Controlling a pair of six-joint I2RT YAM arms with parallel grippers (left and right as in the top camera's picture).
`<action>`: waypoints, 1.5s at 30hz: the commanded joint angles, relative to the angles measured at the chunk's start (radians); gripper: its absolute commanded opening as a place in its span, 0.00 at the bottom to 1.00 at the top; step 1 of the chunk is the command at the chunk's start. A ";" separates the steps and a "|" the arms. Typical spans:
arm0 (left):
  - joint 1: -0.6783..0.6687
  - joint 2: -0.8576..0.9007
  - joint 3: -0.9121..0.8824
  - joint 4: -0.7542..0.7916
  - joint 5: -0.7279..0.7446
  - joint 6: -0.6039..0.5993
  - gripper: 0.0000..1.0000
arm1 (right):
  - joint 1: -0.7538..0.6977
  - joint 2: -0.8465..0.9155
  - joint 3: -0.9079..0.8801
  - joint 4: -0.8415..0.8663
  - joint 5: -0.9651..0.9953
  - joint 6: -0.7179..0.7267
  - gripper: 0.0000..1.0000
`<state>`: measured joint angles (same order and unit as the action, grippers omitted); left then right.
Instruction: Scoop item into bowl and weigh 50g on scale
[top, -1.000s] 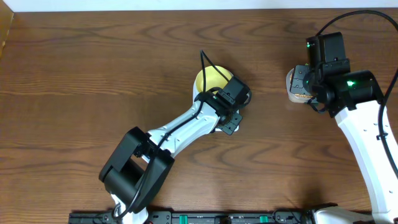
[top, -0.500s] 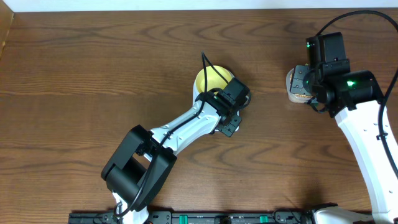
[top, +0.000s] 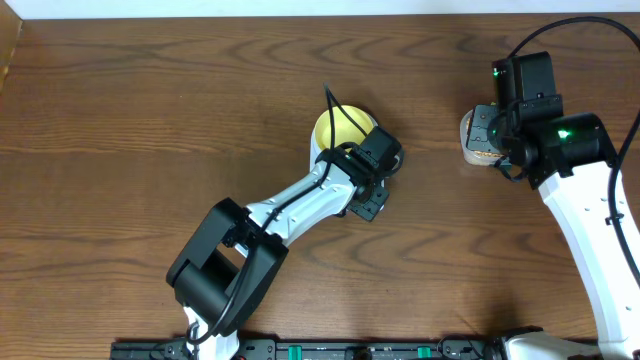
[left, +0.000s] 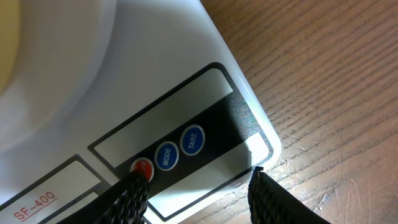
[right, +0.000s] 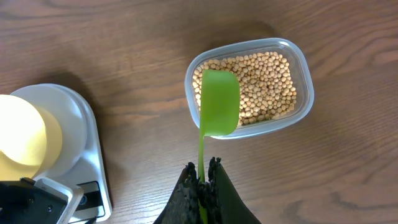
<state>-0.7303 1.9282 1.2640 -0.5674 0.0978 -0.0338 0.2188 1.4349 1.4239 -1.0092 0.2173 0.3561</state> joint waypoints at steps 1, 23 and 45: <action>0.000 0.013 -0.004 0.002 0.003 -0.016 0.55 | -0.006 -0.024 0.010 -0.002 0.009 -0.005 0.01; 0.000 0.013 -0.018 0.042 0.002 -0.016 0.55 | -0.006 -0.042 0.010 -0.001 0.010 -0.005 0.01; 0.000 0.008 -0.088 0.061 -0.005 -0.016 0.55 | -0.006 -0.042 0.010 0.003 0.009 -0.005 0.01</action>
<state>-0.7303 1.9129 1.2167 -0.4961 0.0959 -0.0334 0.2188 1.4090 1.4239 -1.0084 0.2173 0.3561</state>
